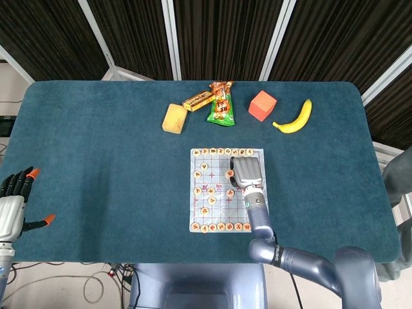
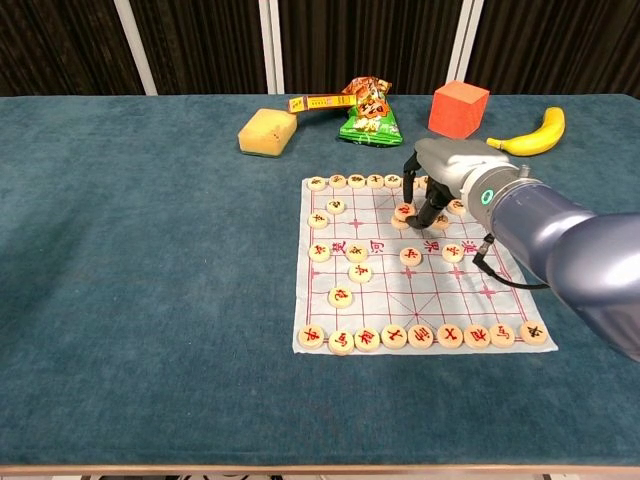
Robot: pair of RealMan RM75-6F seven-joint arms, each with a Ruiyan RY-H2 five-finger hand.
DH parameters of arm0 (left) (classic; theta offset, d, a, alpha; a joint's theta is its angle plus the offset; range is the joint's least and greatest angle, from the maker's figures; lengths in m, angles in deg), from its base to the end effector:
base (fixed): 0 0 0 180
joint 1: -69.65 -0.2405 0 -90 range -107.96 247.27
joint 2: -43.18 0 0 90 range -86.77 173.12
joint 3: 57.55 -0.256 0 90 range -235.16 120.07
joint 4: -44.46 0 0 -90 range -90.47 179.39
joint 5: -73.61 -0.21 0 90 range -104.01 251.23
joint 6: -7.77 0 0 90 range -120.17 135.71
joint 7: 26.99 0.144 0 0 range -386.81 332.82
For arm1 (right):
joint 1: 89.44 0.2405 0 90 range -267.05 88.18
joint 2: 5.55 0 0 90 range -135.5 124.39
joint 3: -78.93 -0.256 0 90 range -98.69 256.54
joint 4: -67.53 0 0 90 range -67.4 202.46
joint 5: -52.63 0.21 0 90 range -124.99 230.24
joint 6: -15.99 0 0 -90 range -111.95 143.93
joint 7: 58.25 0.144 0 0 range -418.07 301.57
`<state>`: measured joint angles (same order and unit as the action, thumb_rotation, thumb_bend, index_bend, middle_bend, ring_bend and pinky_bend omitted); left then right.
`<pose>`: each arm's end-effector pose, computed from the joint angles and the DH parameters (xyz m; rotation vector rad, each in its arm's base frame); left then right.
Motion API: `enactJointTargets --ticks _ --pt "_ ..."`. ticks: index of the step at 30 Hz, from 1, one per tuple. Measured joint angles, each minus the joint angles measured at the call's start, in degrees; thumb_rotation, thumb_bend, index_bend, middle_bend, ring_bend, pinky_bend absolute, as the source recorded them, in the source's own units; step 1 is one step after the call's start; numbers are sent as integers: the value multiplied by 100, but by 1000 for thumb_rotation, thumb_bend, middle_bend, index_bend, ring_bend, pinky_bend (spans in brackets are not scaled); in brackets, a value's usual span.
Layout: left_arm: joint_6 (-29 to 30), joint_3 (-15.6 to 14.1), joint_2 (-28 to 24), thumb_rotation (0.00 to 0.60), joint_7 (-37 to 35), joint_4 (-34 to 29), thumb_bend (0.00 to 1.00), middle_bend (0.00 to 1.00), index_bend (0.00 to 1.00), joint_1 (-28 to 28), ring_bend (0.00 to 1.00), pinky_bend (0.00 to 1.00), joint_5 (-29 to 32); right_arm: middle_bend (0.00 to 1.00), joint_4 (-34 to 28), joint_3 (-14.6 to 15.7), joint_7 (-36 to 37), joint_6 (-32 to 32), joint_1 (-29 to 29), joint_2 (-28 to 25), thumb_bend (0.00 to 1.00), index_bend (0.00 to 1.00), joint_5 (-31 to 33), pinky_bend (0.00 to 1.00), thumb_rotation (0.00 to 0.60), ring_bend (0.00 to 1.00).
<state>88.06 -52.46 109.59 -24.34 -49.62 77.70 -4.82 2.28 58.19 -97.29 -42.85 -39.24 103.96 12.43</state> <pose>-0.3088 0.2047 0.1438 -1.3299 -0.9874 -0.8809 -0.1234 -0.3855 -0.0798 1.5919 -1.0360 0.7419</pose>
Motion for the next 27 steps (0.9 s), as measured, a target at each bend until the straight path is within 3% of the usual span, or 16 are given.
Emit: enactJointTargets --ticks 17,27 --pt "5 2 -2 600 -20 7 0 0 0 1 0 0 8 1000 77 44 70 -42 4 55 463 383 -102 813 600 1000" --pt "20 -5 -13 600 -30 -10 0 0 0 -9 0 0 -1 1000 -147 52 25 -162 -30 11 463 376 -131 813 600 1000"
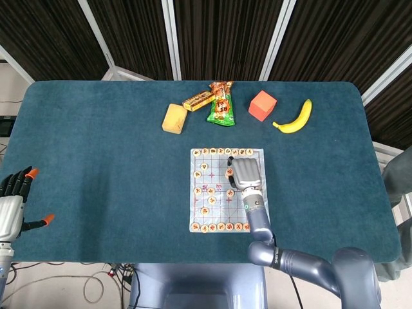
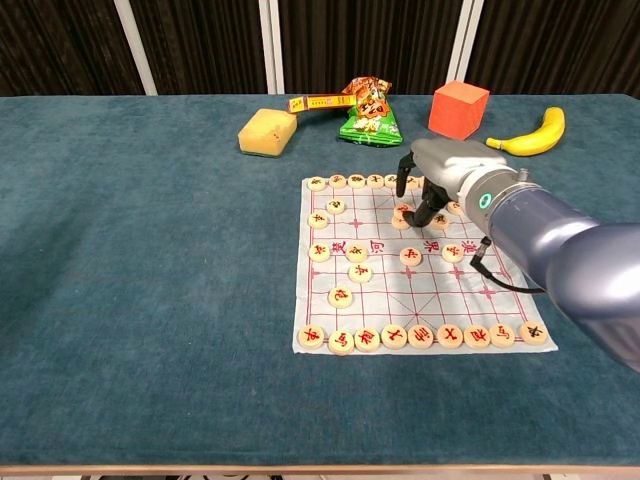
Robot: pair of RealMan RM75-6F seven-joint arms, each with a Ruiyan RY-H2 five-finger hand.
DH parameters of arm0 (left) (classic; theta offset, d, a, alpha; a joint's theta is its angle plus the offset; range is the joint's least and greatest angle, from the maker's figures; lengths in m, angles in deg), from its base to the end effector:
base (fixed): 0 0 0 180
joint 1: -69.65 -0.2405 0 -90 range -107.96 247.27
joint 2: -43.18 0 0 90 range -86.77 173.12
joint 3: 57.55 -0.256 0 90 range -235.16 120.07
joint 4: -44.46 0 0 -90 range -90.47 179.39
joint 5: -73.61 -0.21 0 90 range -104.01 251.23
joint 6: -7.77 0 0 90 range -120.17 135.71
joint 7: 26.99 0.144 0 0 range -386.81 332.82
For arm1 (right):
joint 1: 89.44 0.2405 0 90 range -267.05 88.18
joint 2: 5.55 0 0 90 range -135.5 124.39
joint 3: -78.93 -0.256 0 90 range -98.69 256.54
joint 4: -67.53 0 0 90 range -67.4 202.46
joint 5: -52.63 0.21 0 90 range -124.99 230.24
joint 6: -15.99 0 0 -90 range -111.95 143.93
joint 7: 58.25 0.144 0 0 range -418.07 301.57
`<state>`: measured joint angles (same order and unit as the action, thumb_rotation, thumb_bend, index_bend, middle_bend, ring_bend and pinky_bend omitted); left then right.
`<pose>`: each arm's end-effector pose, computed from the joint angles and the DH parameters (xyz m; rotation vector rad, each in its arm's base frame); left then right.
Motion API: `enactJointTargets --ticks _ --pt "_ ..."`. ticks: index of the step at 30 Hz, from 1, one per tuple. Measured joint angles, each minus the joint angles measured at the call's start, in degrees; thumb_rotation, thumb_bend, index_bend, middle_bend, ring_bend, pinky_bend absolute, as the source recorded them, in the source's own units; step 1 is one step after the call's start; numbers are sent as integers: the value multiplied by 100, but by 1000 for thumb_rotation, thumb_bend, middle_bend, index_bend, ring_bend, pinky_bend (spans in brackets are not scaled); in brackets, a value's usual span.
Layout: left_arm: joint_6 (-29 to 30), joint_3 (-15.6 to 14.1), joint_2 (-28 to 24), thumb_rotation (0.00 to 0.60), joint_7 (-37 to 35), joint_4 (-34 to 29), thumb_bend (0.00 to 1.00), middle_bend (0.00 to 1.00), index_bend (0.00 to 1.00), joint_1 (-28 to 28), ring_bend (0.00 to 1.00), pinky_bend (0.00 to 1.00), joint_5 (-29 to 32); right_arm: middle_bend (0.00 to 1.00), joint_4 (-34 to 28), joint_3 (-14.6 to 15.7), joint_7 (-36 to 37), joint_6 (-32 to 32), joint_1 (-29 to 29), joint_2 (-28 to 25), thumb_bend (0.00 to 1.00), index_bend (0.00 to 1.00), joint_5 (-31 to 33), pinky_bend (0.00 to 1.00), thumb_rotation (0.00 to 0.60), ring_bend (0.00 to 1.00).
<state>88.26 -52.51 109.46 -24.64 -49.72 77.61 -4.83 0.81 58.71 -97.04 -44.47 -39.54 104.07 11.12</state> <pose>-0.3088 0.2040 0.1447 -1.3257 -0.9895 -0.8848 -0.1183 -0.3801 -0.0800 1.5958 -1.0222 0.7660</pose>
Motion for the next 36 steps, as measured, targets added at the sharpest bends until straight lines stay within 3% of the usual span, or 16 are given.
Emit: enactJointTargets --ticks 6,11,13,17,20,22,26,29,36 --pt "6 -1 -4 600 -12 -5 0 0 0 -5 0 0 0 1000 -270 9 -27 -124 -40 -96 463 345 -59 813 600 1000" --pt "21 -8 -4 600 4 8 0 0 0 -7 0 0 -25 987 -918 89 16 -431 -195 -399 463 298 -371 769 600 984" --pt "32 -14 -1 600 18 17 0 0 0 -8 0 0 -44 912 -1268 159 46 -606 -308 -596 463 254 -566 723 600 912" --pt "59 -28 2 600 38 28 0 0 0 -15 0 0 -79 708 -1990 351 117 -994 -609 -1077 465 190 -971 502 600 709" --pt "83 -41 3 600 72 39 0 0 0 -21 0 0 -114 523 -2589 564 193 -1348 -934 -1546 389 84 -1311 412 600 502" --pt "103 -48 4 600 88 46 0 0 0 -25 0 0 -140 355 -3011 758 262 -1599 -1207 -1924 312 10 -1559 231 600 320" --pt "132 -75 -8 600 134 62 0 0 0 -31 0 0 -216 90 -3646 1221 474 -2030 -1770 -2671 304 0 -2057 75 600 58" --pt "195 -103 -18 600 170 100 0 0 0 -41 0 0 -323 15 -3986 1630 757 -2353 -2221 -3245 300 0 -2533 34 600 3" --pt "360 -149 -24 600 290 144 0 0 0 -103 0 0 -452 0 -4014 2398 1643 -3289 -3273 -4157 298 0 -3519 11 600 0"
